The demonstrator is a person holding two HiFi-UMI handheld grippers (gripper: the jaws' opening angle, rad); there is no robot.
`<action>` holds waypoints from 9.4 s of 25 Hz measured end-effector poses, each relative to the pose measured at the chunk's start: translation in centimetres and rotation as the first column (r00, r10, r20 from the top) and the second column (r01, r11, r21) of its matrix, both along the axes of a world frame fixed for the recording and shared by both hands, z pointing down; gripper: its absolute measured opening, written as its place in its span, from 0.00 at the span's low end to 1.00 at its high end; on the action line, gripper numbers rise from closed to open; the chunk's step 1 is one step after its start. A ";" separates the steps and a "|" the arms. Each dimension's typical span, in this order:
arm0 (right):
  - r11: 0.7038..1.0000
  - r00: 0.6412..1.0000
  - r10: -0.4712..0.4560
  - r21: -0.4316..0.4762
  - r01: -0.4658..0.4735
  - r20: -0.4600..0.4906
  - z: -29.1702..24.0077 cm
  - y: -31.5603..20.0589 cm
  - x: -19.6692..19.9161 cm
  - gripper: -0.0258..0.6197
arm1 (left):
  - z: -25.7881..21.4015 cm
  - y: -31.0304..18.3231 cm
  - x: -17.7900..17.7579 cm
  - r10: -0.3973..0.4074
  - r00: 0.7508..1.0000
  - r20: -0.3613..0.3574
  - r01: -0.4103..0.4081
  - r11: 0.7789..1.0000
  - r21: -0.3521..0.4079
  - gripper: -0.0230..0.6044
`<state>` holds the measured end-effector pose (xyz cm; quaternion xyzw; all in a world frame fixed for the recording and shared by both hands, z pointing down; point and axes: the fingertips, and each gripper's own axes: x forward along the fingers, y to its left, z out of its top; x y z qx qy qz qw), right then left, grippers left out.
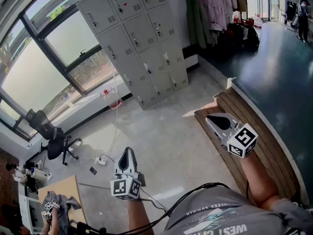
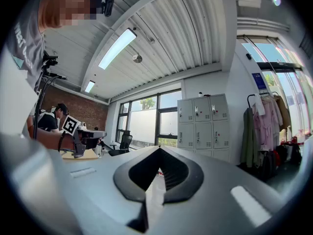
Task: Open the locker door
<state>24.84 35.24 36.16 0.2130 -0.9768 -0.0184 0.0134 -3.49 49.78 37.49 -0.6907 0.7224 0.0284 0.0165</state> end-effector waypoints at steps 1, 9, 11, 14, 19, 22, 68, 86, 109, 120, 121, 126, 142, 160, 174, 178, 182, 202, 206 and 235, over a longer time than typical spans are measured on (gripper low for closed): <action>1.000 1.000 0.016 0.001 -0.016 0.005 -0.4 0.2 1.4 0.03 | -0.5 -0.5 1.1 0.009 1.000 0.008 -0.009 1.000 -0.003 0.05; 0.992 0.992 0.128 0.014 -0.128 0.022 -0.8 0.4 4.4 0.03 | -0.7 -3.7 4.0 0.128 0.990 0.065 -0.128 0.992 0.006 0.05; 0.994 0.994 0.110 0.020 -0.110 0.020 -0.7 0.4 3.4 0.03 | 0.0 -3.4 3.3 0.117 0.992 0.056 -0.118 0.993 0.008 0.05; 0.994 0.994 0.108 0.023 -0.109 0.018 -0.7 0.2 3.6 0.03 | 0.0 -3.5 3.8 0.123 0.990 0.067 -0.124 0.992 0.000 0.05; 0.992 0.992 0.124 0.026 -0.125 0.026 -0.5 0.0 3.7 0.03 | 0.1 -3.5 3.8 0.127 0.988 0.083 -0.127 0.992 -0.005 0.05; 0.993 0.993 0.117 0.031 -0.118 0.022 -0.2 -0.6 3.5 0.03 | 0.8 -3.9 3.5 0.111 0.987 0.113 -0.109 0.994 -0.027 0.05; 0.988 0.988 0.150 0.022 -0.151 0.025 4.5 -29.9 -8.7 0.04 | 5.6 -34.4 -10.9 0.103 0.987 0.125 -0.098 0.994 -0.050 0.05; 0.994 0.994 0.107 -0.008 -0.107 0.027 6.4 -52.4 -19.1 0.05 | 8.9 -54.7 -20.6 0.065 0.994 0.090 -0.055 0.993 -0.102 0.05; 0.996 0.998 0.058 -0.064 -0.056 0.018 10.0 -81.0 -33.9 0.18 | 10.9 -85.4 -33.4 0.073 0.994 0.083 -0.065 0.993 -0.102 0.05; 0.997 0.997 0.062 -0.047 -0.060 0.055 8.8 -93.0 -47.2 0.18 | 10.1 -98.3 -42.4 0.179 0.974 0.141 -0.169 0.982 -0.081 0.05; 0.997 0.997 0.058 -0.049 -0.056 0.050 8.8 -93.5 -47.9 0.18 | 10.1 -98.9 -42.9 0.172 0.975 0.139 -0.161 0.984 -0.082 0.05; 0.996 0.998 0.053 -0.068 -0.050 0.040 9.2 -96.8 -50.1 0.18 | 10.3 -102.8 -47.0 0.087 0.989 0.118 -0.072 0.989 -0.127 0.07; 0.995 0.998 0.040 -0.089 -0.044 -0.045 11.3 -103.9 -51.6 0.18 | 10.5 -109.4 -60.0 -0.485 0.862 0.147 0.496 0.867 -0.051 0.28; 0.991 0.996 0.046 -0.120 -0.054 -0.072 12.9 -103.6 -51.9 0.18 | 10.4 -108.1 -59.4 -0.485 0.867 0.117 0.490 0.871 -0.020 0.22; 0.988 0.995 0.062 -0.138 -0.072 -0.077 13.7 -101.5 -50.7 0.17 | 10.2 -104.2 -56.3 -0.447 0.888 0.109 0.452 0.892 -0.023 0.22; 0.986 0.994 0.072 -0.143 -0.083 -0.081 14.0 -101.1 -50.0 0.17 | 10.2 -103.3 -55.3 -0.436 0.892 0.117 0.441 0.897 -0.021 0.22; 0.986 0.994 0.080 -0.142 -0.090 -0.081 14.0 -100.8 -49.7 0.17 | 10.2 -102.8 -55.1 -0.437 0.892 0.119 0.441 0.897 -0.016 0.20; 0.991 0.994 0.109 -0.081 -0.110 -0.019 11.6 -92.0 -46.3 0.09 | 7.1 -96.1 -50.5 -0.310 0.944 0.114 0.307 0.951 0.046 0.05; 0.995 0.995 0.095 -0.034 -0.094 0.035 9.7 -89.5 -44.8 0.03 | 6.6 -94.1 -47.8 -0.232 0.968 0.099 0.228 0.972 0.047 0.05; 0.996 0.993 -0.070 0.062 0.064 0.096 3.3 -64.4 -26.7 0.03 | 5.0 -64.5 -23.2 -0.166 0.982 0.090 0.167 0.986 -0.006 0.04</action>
